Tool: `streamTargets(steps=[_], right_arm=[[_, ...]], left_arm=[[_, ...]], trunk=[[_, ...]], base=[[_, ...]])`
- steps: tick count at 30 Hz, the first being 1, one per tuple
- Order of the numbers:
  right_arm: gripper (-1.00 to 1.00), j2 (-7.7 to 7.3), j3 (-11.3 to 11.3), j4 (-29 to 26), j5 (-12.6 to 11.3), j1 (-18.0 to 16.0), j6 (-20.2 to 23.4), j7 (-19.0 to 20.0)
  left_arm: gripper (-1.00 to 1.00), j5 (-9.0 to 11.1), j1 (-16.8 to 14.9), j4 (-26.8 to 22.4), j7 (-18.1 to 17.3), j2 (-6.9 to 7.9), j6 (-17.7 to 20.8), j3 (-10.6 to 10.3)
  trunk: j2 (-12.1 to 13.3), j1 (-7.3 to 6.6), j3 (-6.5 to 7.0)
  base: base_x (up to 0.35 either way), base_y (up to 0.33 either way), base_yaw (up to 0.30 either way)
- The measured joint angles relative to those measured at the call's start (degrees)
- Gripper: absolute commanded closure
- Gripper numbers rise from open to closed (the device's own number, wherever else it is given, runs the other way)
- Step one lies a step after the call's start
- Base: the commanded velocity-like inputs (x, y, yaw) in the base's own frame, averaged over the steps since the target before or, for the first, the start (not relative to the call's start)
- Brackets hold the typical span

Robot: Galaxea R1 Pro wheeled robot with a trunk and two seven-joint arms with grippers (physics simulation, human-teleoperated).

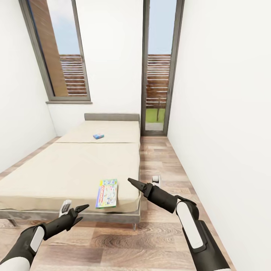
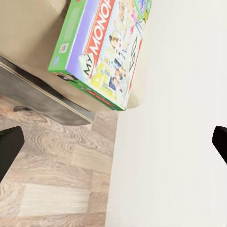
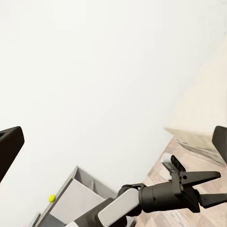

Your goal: Put all the toys in the child's room - the three board games (two on the bed and one on the table), the two jigsaw puzzles on the table, and the tennis ball on the table - inside the toy box on the table in the child's room.

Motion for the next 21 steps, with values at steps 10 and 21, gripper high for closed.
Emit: streamTargets(steps=[10,21], right_arm=[[-1.00,-0.02,0.02,-0.02,0.30,0.00,-0.29,0.08],[-1.00,-0.01,0.05,-0.08,0.38,0.02,-0.53,0.09]], left_arm=[[-1.00,0.00,0.00,0.00,-0.04,0.00,0.00,-0.04],[-1.00,0.02,0.00,0.00,-0.10,-0.22,0.02,-0.05]], trunk=[[0.00,0.01,0.00],[0.00,0.01,0.00]], base=[[0.033,0.000,0.000],[0.117,0.000,0.000]])
